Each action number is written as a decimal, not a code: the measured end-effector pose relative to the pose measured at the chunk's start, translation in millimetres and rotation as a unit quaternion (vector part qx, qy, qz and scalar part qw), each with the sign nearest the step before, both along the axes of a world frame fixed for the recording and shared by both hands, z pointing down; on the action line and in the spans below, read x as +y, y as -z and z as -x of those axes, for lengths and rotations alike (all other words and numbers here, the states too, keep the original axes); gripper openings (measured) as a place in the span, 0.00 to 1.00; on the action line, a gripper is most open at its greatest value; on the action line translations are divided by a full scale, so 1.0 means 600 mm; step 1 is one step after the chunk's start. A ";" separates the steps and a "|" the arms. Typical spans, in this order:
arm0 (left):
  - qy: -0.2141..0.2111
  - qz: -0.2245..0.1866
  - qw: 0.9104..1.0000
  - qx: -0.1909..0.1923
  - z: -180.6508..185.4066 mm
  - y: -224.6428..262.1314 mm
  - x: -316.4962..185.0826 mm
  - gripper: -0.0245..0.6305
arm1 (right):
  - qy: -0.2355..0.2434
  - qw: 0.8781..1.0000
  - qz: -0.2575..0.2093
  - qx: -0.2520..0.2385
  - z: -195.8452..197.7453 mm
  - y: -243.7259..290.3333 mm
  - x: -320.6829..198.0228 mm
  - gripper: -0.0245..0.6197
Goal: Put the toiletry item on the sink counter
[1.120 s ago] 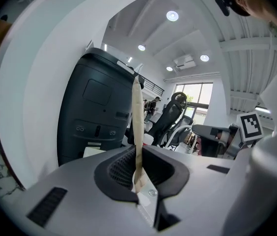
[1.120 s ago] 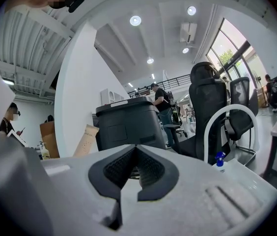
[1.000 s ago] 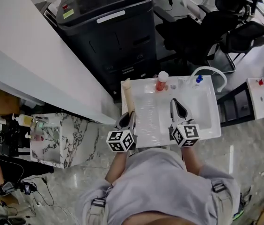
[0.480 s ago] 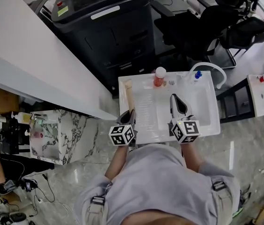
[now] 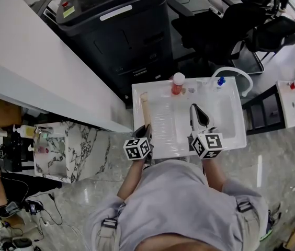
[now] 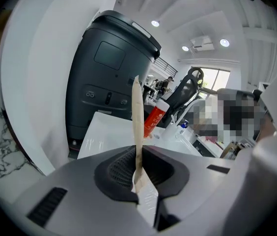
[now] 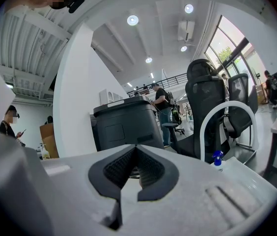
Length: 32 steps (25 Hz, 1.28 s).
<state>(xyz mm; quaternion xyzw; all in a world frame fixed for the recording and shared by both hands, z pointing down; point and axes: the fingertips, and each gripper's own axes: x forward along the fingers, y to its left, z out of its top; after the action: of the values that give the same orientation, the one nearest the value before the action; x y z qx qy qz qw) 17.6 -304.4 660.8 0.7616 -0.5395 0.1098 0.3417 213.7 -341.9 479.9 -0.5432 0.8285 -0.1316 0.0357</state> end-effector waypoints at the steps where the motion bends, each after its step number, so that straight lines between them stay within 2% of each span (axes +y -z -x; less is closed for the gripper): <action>1: 0.000 0.004 1.000 -0.001 0.001 -0.006 0.002 0.09 | 0.000 1.000 0.001 0.000 0.001 -0.001 0.001 0.05; 22: -0.009 0.088 0.996 -0.034 0.018 -0.109 0.026 0.09 | -0.001 1.000 -0.001 0.005 0.002 0.004 -0.001 0.05; 32: -0.005 0.140 0.990 -0.021 0.017 -0.165 0.042 0.09 | 0.000 1.000 0.001 0.008 -0.001 0.003 0.002 0.05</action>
<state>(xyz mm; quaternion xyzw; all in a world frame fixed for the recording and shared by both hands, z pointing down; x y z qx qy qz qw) 7.3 -279.3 759.9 0.7066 -0.5221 0.2022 0.4327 214.6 -340.7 478.0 -0.5443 0.8285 -0.1281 0.0280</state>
